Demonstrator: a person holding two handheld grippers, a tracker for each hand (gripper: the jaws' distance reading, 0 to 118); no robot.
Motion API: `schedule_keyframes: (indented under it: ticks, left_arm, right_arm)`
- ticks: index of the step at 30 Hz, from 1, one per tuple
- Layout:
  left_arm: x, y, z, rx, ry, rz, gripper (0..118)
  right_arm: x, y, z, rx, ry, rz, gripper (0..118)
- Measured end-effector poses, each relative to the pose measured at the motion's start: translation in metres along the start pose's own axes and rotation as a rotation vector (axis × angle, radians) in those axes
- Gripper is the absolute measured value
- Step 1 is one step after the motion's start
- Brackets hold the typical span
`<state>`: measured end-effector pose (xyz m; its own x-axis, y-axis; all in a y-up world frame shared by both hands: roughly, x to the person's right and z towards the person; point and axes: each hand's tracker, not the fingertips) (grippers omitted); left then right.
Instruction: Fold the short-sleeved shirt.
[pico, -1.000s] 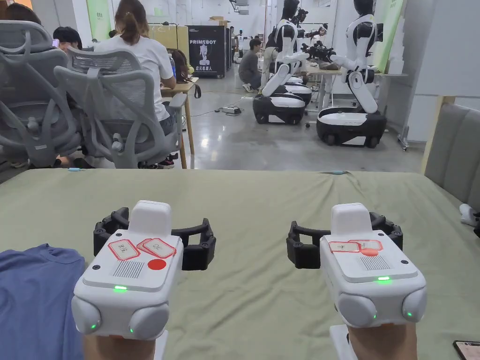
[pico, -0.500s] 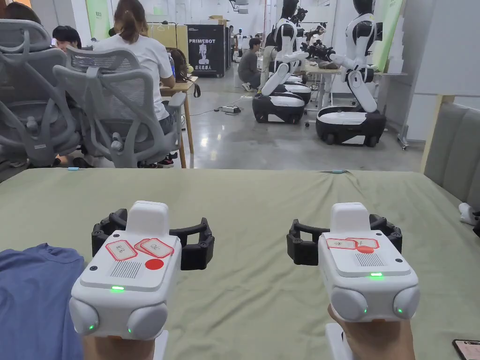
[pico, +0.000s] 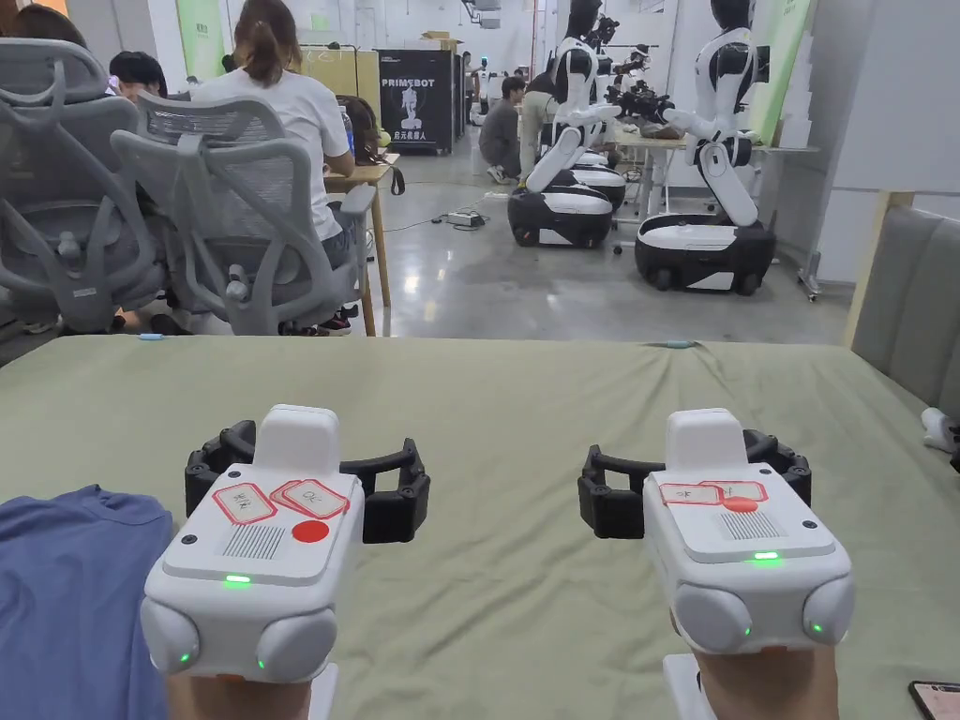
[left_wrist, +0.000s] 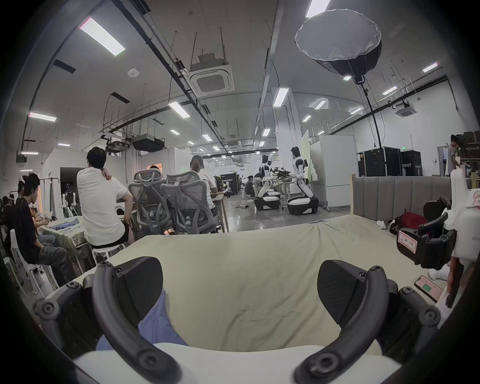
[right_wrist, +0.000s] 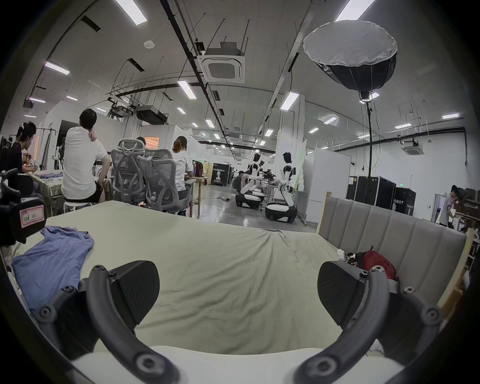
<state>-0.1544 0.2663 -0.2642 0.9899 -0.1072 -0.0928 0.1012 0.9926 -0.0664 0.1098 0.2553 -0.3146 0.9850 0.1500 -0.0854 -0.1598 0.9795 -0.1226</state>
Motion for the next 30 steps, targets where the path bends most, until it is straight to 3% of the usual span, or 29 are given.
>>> schedule_keyframes:
  ticks: [13,14,15,16,17,19,24,27,30]
  left_arm:
    - [-0.007,-0.003,0.002,0.006,0.001,0.007,114]
    - [-0.007,-0.002,0.003,0.011,-0.024,0.013,91]
    - [-0.007,-0.002,0.003,0.014,-0.023,0.014,56]
    - [-0.004,-0.002,0.000,0.011,0.005,-0.003,9]
    - [0.000,-0.005,0.002,0.024,0.022,-0.022,0]
    - [-0.003,-0.008,0.004,0.012,-0.040,-0.010,0]
    - [-0.020,-0.014,0.013,0.025,0.030,-0.030,0]
    - [-0.059,-0.017,0.027,0.008,0.135,-0.038,0]
    - [-0.113,-0.021,0.052,-0.012,0.270,-0.018,0]
  right_arm:
    - [0.006,0.000,0.003,0.009,0.005,-0.032,116]
    - [0.006,0.000,0.005,0.014,0.004,-0.023,95]
    - [0.005,-0.001,0.005,0.022,0.002,-0.013,59]
    - [0.005,-0.001,0.005,0.024,-0.009,0.002,14]
    - [0.005,-0.001,0.008,0.043,-0.082,0.014,0]
    - [0.007,-0.002,0.009,0.043,-0.021,-0.013,0]
    - [-0.005,0.003,0.005,0.022,-0.020,0.001,0]
    - [-0.043,0.010,0.000,0.031,0.071,0.000,0]
    - [-0.107,0.020,-0.005,0.053,0.212,0.009,0]
